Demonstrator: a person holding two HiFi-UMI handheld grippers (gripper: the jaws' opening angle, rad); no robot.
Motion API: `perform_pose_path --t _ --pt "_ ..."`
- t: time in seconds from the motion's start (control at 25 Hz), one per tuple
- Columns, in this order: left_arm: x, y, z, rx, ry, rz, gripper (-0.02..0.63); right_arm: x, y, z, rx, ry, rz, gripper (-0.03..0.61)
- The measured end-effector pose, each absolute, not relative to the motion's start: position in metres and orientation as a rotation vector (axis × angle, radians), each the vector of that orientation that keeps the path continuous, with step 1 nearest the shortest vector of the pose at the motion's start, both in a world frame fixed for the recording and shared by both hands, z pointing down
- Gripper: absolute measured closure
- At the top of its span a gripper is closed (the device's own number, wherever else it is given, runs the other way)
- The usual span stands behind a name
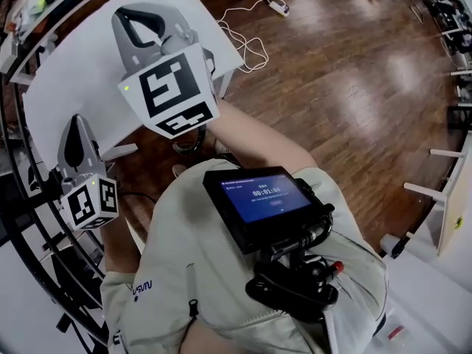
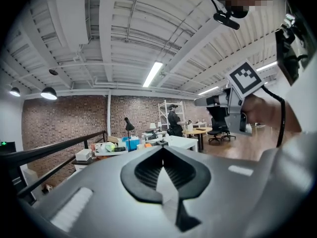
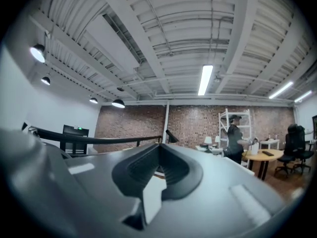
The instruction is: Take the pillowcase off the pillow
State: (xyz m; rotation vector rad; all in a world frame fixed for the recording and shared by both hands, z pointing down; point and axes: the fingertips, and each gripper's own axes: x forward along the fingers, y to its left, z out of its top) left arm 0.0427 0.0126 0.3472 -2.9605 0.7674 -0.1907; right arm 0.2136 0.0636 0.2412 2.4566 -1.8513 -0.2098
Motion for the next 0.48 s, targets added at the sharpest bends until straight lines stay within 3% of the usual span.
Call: perform_pose_path --t 0.48 --pt "0.048 0.019 0.326 -2.901 0.776 -0.145 0.607 0.197 0.086 0.284 2.519 -1.917 -0.022 0.575"
